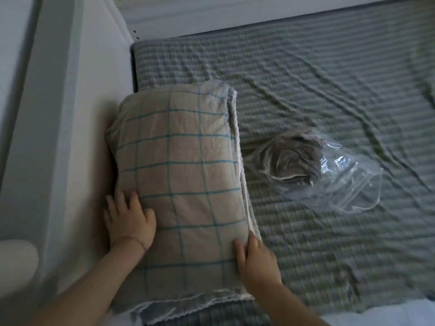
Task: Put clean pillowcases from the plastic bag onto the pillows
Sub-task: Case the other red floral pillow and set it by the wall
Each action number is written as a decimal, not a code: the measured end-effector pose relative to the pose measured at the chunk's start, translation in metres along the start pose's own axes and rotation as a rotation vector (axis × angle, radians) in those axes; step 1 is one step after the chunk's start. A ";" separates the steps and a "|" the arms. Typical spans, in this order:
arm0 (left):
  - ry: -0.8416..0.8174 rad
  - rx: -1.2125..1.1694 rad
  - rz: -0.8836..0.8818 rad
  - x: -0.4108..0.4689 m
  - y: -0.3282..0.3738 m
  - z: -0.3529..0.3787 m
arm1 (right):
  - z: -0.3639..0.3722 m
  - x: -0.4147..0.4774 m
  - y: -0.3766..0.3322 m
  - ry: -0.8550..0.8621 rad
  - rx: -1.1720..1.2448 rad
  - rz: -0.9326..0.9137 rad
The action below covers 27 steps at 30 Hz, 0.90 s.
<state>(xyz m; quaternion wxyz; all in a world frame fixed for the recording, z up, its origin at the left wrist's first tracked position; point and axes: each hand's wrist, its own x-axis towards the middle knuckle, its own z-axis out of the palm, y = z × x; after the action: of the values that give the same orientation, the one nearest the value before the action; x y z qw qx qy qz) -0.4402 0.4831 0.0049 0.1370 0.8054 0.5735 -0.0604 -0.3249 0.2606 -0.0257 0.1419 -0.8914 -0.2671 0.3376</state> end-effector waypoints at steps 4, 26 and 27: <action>0.149 -0.007 0.371 -0.006 0.080 0.002 | -0.027 0.005 0.039 -0.089 -0.096 -0.076; -0.262 -0.093 0.205 -0.110 0.472 0.159 | -0.262 0.118 0.350 -0.298 0.071 0.147; -0.227 -0.164 0.205 -0.108 0.470 0.152 | -0.258 0.122 0.341 -0.301 0.097 0.110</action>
<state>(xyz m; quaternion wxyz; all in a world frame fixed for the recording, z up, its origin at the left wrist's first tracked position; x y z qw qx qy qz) -0.0249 0.1976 -0.0417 0.2716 0.8339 0.4721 -0.0896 0.0566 0.0329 -0.0491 0.1245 -0.8362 -0.2196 0.4869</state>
